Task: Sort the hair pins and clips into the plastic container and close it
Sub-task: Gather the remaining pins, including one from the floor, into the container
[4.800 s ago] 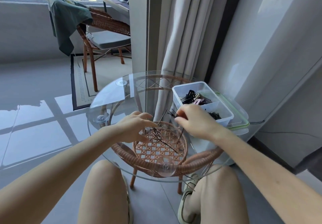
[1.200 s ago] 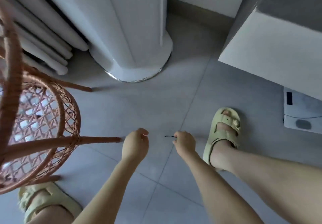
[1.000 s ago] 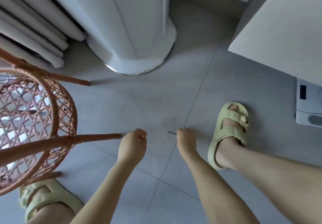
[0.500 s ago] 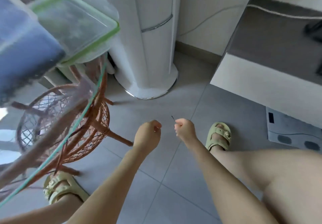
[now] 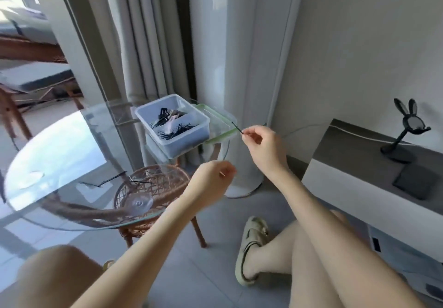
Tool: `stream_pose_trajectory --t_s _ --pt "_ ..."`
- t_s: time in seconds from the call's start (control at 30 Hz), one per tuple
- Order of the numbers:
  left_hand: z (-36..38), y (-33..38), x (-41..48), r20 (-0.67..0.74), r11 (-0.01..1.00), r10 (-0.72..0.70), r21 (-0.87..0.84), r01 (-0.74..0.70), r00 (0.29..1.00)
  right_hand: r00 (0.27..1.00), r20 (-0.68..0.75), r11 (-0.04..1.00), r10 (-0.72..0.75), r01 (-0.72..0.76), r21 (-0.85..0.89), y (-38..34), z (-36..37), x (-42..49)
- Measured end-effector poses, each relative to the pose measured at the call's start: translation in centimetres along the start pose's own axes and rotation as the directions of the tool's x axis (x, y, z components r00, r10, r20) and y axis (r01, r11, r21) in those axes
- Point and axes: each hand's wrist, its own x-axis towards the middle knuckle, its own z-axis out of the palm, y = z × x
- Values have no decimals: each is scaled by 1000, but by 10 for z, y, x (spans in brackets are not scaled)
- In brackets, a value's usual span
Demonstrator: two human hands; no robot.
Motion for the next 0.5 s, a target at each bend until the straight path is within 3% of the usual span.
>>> stream_pose_trajectory --t_s 0.17,0.37,0.43,0.5 --pt "-69 -25 -16 -133 998 -26 57 34 991 947 131 915 -292 317 -250 -47 35 32" --pt "-127 -91 -26 -264 933 -187 252 255 946 871 379 802 -311 455 -387 -76 77 69" --pt "-141 -115 -33 -278 890 -268 297 348 922 859 352 812 -373 485 -324 -87 85 60" --pt "-150 -135 -43 -234 861 -322 330 387 917 822 400 855 -405 496 -153 -101 89 35"
